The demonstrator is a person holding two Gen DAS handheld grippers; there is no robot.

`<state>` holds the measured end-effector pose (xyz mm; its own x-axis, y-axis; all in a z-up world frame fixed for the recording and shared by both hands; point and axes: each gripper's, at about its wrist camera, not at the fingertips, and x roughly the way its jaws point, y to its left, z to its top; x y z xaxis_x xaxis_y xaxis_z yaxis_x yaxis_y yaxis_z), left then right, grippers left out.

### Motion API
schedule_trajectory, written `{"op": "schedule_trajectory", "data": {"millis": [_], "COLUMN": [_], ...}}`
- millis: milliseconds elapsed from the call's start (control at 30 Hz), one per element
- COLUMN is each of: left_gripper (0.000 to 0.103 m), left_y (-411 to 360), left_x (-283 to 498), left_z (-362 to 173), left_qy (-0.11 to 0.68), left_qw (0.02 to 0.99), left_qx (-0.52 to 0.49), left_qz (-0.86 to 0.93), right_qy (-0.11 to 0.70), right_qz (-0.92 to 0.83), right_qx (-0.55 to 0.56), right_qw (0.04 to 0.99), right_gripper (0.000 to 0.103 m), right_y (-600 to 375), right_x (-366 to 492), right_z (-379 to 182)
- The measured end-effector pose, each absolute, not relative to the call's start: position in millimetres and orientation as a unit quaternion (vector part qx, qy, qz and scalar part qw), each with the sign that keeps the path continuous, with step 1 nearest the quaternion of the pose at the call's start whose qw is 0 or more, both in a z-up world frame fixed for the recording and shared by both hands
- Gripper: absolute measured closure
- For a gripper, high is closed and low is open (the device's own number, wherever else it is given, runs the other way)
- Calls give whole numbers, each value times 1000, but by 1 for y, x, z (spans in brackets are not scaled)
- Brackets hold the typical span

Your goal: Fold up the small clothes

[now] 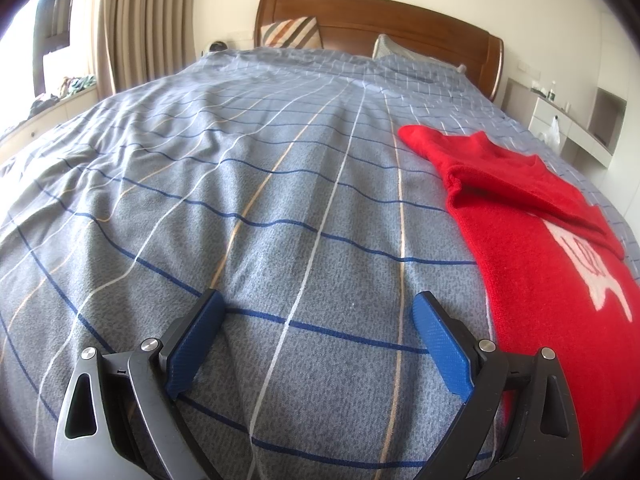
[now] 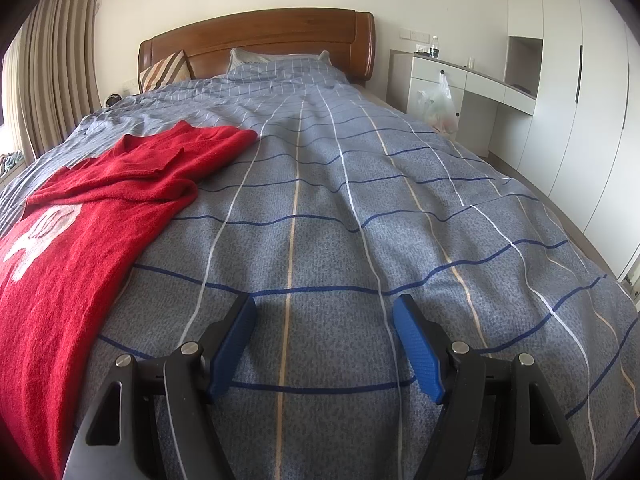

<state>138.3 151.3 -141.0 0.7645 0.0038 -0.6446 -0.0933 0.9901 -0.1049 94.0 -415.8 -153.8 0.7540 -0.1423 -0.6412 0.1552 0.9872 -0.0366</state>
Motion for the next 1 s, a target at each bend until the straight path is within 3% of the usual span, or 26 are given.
{"op": "schedule_trajectory", "data": {"millis": [233, 500, 700, 1000], "left_gripper": [7, 7, 8, 25], "left_y": [155, 122, 102, 97], "left_x": [135, 40, 17, 10], "left_z": [-131, -112, -122, -132], "left_qy": [379, 420, 466, 488], "left_qw": [923, 902, 872, 856], "left_qx": [-60, -46, -99, -115], "left_qz": [34, -84, -113, -128], "right_qy": [328, 357, 428, 456], "right_qz": [-50, 105, 182, 201], "right_qx": [24, -46, 50, 141], "right_qw": [943, 927, 884, 856], "right_gripper": [32, 32, 32, 32], "right_y": [-417, -364, -335, -324], "right_x": [74, -15, -40, -25], "right_z": [-127, -77, -109, -143]}}
